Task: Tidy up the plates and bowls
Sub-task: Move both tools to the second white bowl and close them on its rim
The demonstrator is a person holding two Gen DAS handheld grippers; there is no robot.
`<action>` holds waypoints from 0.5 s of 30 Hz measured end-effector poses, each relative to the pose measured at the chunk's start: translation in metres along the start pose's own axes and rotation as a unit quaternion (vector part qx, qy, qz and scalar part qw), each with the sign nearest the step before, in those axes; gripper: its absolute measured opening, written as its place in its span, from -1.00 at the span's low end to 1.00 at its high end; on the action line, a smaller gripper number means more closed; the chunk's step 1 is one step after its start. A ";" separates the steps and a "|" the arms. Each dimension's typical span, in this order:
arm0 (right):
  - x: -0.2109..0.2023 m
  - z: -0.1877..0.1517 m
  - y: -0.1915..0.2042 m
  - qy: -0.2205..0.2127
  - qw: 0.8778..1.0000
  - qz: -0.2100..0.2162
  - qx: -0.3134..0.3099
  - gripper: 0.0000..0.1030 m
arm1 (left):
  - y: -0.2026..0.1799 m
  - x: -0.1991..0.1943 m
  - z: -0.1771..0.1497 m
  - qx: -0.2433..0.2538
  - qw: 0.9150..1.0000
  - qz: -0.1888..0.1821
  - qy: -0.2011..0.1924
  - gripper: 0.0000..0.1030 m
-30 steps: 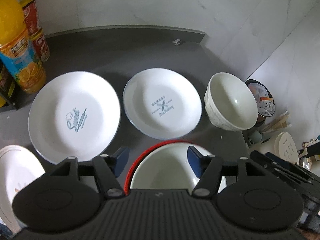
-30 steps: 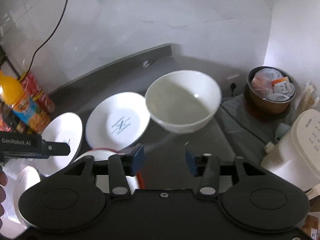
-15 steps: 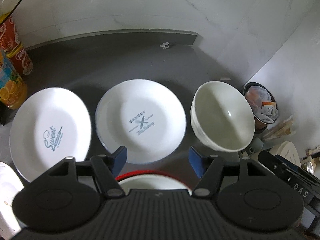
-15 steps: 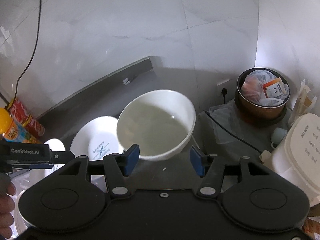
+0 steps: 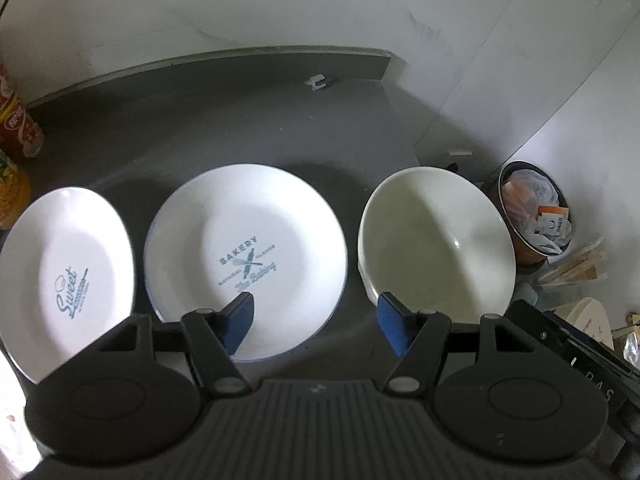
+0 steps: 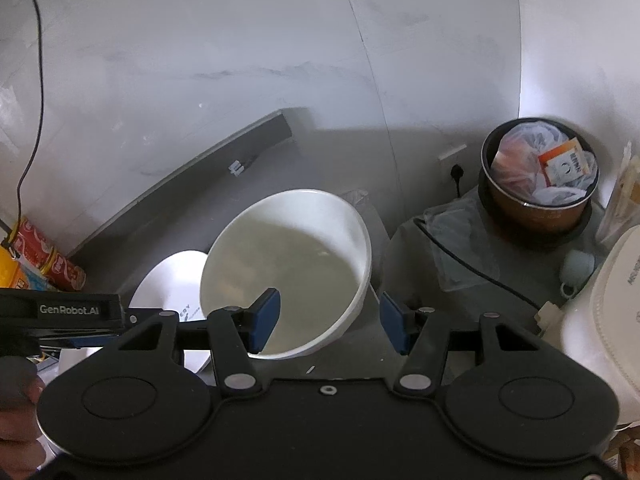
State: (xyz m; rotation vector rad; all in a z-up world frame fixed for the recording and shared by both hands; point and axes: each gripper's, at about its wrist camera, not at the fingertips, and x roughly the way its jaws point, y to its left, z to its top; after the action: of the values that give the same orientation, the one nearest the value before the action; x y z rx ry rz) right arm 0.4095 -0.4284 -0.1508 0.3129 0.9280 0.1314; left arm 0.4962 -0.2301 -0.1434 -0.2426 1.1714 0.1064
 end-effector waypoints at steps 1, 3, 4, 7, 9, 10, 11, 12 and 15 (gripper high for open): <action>0.003 0.000 -0.001 0.001 1.000 0.003 -0.001 0.08 | -0.002 0.004 0.001 -0.002 1.000 0.001 0.004 0.28; 0.008 0.000 -0.003 0.004 1.000 0.006 -0.002 0.08 | -0.005 0.010 0.003 -0.004 1.000 0.001 0.010 0.28; 0.010 0.001 -0.004 0.006 1.000 0.007 -0.001 0.07 | -0.006 0.013 0.003 -0.006 1.000 0.000 0.012 0.27; 0.017 0.001 -0.007 0.011 1.000 0.010 0.002 0.06 | -0.009 0.021 0.003 -0.006 1.000 -0.001 0.017 0.23; 0.021 0.002 -0.009 0.014 1.000 0.012 0.004 -0.01 | -0.012 0.025 0.003 -0.004 1.000 0.000 0.018 0.23; 0.024 0.002 -0.010 0.016 1.000 0.013 0.006 -0.03 | -0.014 0.027 0.004 -0.004 1.000 0.003 0.020 0.22; 0.026 0.002 -0.011 0.018 1.000 0.014 0.008 -0.05 | -0.016 0.029 0.004 -0.004 1.000 0.004 0.020 0.21; 0.029 0.002 -0.011 0.019 1.000 0.015 0.008 -0.08 | -0.017 0.031 0.004 -0.004 1.000 0.003 0.020 0.19; 0.035 0.002 -0.014 0.024 1.000 0.011 0.012 -0.14 | -0.018 0.037 0.006 -0.011 1.000 -0.006 0.020 0.11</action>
State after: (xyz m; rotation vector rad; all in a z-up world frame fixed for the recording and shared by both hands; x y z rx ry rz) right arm 0.4317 -0.4332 -0.1805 0.3445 0.9742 0.1485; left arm 0.5199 -0.2480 -0.1728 -0.2727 1.2094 0.1046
